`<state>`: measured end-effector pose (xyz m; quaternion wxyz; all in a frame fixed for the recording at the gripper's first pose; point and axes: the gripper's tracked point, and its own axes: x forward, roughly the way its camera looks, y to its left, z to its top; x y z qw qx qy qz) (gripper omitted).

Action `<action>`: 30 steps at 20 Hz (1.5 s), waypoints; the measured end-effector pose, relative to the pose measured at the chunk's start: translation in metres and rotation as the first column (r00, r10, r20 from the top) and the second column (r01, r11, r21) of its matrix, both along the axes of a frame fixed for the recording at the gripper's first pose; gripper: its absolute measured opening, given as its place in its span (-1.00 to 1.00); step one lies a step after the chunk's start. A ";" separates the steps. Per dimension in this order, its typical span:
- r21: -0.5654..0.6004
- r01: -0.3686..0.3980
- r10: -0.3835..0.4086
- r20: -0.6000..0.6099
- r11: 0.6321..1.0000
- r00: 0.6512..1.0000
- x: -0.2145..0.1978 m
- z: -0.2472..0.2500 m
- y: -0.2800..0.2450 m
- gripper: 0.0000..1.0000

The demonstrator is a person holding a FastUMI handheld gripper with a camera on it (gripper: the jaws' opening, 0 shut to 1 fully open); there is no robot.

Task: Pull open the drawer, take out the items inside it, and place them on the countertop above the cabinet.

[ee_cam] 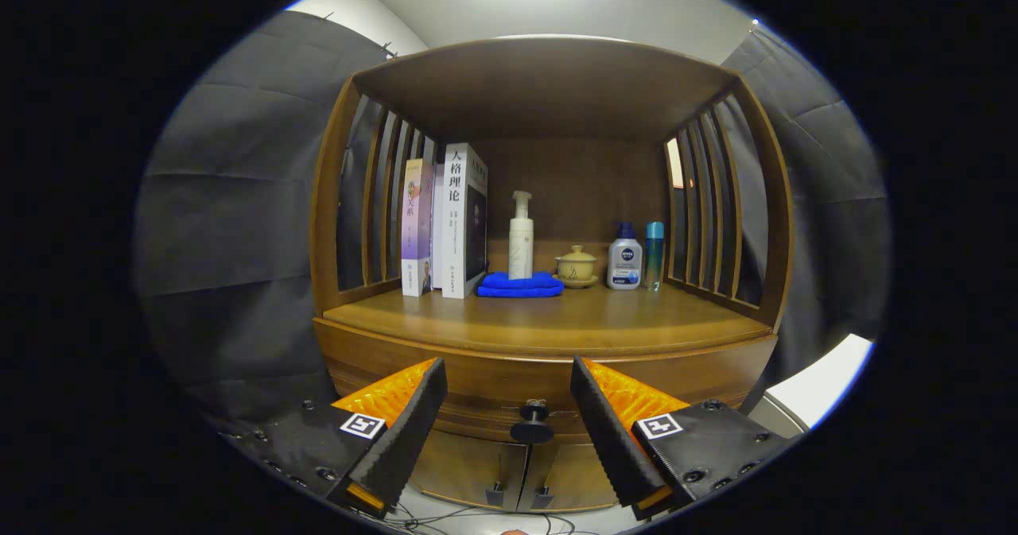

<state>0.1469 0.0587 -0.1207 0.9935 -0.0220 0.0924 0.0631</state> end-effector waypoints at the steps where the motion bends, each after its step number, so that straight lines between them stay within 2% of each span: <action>1: 0.003 -0.001 0.001 -0.012 1.000 1.000 0.004 -0.008 0.002 0.98; 9: 0.015 0.066 -0.063 -0.144 0.998 0.988 0.029 -0.067 -0.012 0.98; 15: 0.031 0.087 -0.077 -0.234 0.996 0.969 0.033 -0.098 -0.018 0.79; 19: 0.048 0.101 -0.086 -0.252 0.994 0.964 0.032 -0.103 -0.021 0.07; 21: 0.027 0.098 -0.088 -0.246 0.995 0.965 0.033 -0.104 -0.021 -0.09; 24: -0.004 0.098 -0.096 -0.234 0.995 0.967 0.033 -0.103 -0.022 -0.28; 30: -0.011 0.093 -0.093 -0.233 0.996 0.968 0.017 -0.102 -0.023 -0.28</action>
